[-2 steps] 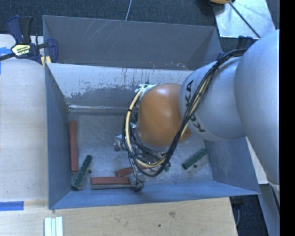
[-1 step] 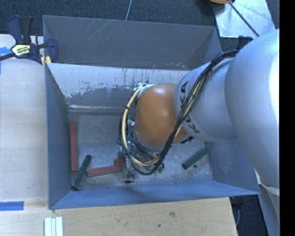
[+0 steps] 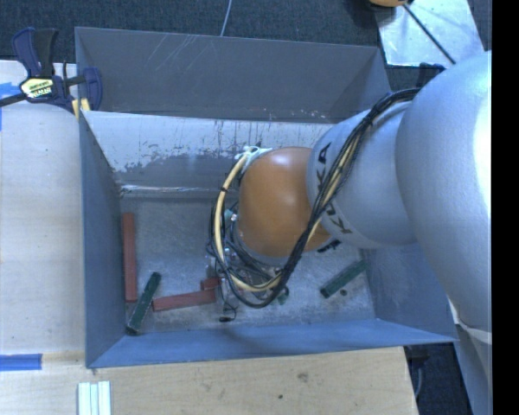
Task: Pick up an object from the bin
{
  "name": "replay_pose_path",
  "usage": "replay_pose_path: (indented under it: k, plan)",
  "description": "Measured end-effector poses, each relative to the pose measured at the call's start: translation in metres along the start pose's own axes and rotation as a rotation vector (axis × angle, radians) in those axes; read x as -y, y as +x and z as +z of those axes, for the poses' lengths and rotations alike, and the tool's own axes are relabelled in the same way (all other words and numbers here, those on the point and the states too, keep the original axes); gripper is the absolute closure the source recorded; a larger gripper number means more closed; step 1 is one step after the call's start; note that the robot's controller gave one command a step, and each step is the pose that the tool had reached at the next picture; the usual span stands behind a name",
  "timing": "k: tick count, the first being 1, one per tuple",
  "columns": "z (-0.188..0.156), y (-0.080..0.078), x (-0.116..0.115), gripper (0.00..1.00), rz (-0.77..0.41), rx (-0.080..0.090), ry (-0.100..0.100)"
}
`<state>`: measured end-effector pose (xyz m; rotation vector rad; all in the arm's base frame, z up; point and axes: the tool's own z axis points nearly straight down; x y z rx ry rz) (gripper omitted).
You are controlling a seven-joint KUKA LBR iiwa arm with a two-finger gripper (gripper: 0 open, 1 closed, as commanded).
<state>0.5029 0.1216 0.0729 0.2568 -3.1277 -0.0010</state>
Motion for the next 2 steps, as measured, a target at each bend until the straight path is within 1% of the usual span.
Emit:
replay_pose_path:
  k: [1, 2]
  plan:
    - [-0.0028, 0.0005, 0.0000, 1.00, 0.000, 0.001, 0.000]
    - [-0.0128, -0.0002, 0.0001, 1.00, 0.001, 0.008, 0.000]
